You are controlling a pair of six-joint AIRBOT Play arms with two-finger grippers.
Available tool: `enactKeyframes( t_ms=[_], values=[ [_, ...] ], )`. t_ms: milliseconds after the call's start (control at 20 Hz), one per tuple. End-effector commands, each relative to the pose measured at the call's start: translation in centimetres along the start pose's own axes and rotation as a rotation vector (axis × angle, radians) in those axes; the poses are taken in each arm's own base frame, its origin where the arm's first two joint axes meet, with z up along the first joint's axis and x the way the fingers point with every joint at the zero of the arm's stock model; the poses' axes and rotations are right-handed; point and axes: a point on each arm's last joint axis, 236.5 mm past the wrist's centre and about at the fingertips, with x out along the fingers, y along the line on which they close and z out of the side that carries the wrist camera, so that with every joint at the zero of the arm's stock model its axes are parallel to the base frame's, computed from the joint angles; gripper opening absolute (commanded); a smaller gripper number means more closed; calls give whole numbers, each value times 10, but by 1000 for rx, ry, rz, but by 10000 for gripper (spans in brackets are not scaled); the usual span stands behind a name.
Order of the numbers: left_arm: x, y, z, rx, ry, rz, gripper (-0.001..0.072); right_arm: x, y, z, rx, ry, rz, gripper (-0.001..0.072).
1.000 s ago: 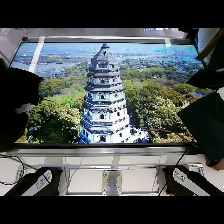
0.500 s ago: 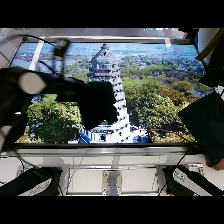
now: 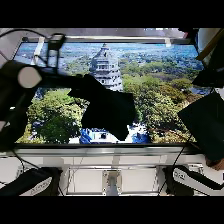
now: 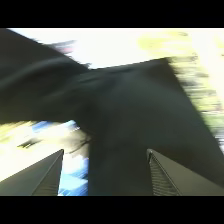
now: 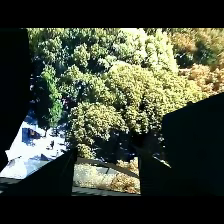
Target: Fold the clothes and pants, and hang the long-sleeved shirts on hangers.
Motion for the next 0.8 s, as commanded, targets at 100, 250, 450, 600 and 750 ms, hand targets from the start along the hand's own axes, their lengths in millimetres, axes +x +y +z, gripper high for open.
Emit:
enactKeyframes(
  t_ms=[100,250,450,600,750],
  values=[
    [-14,69,-163,-292,280,153,592,53,57,20,73,-79,304,409],
    [32,35,-220,-560,255,16,593,83,95,10,16,-56,376,409],
    [77,5,-187,-1093,36,-230,593,101,127,-1,-115,-29,357,409],
    [96,14,-188,-1053,10,-210,593,106,132,1,-167,-41,315,409],
    [116,7,-203,-1088,97,-216,592,107,129,8,-167,-68,297,409]
  ],
)
